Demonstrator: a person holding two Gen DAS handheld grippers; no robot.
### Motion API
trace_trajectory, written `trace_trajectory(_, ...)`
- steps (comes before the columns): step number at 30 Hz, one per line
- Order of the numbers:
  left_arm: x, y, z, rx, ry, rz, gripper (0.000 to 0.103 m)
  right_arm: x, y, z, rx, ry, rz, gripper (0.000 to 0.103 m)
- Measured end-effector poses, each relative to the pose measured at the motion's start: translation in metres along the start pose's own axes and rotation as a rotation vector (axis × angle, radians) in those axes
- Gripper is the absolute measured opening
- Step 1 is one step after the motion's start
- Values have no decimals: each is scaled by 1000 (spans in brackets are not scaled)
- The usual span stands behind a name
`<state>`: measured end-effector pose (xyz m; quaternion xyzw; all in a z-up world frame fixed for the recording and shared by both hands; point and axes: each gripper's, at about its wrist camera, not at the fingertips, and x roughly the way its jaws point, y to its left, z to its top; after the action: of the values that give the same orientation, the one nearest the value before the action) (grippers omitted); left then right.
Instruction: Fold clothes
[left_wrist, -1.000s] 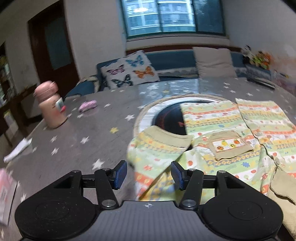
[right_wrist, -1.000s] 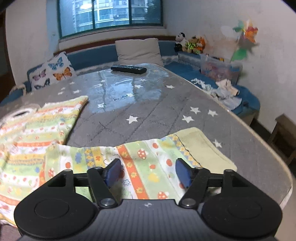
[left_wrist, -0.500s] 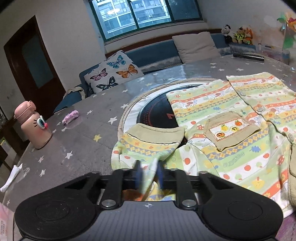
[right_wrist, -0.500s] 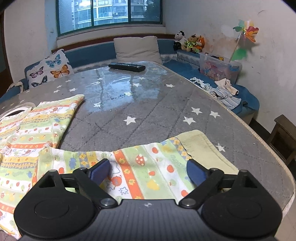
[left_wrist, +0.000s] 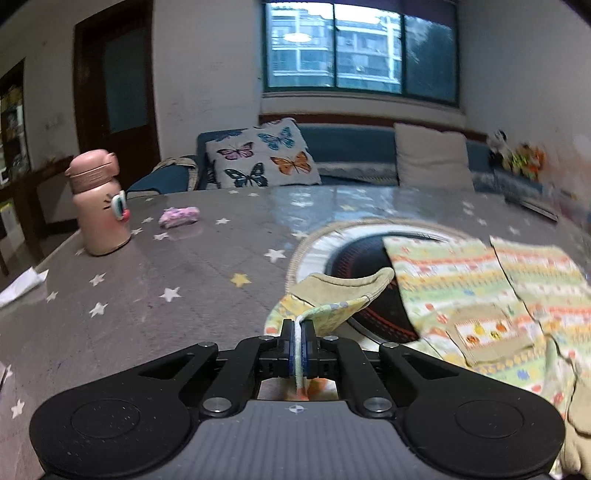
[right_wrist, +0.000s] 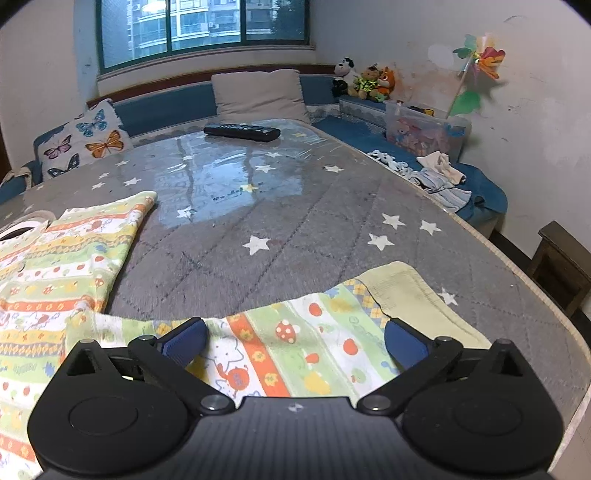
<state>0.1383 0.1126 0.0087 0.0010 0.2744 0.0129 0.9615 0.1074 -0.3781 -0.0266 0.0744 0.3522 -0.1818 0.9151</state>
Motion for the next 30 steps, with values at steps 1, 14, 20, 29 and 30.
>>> trace_trajectory(1,0,4,0,-21,-3,-1,4,1,1,0,4,-4,-4,103)
trace_trajectory(14,3,20,-1,-140,-22,1,4,-1,4,-3,29,-31,-34,103)
trace_trajectory(20,1,21,-3,-166,-42,6,4,-2,4,-3,30,-35,-35,103)
trace_trajectory(29,8,23,-9,-175,-34,12,4,-2,5,-3,32,-38,-39,103)
trace_trajectory(30,8,22,-10,-173,-36,14,4,-2,5,-3,32,-38,-39,103)
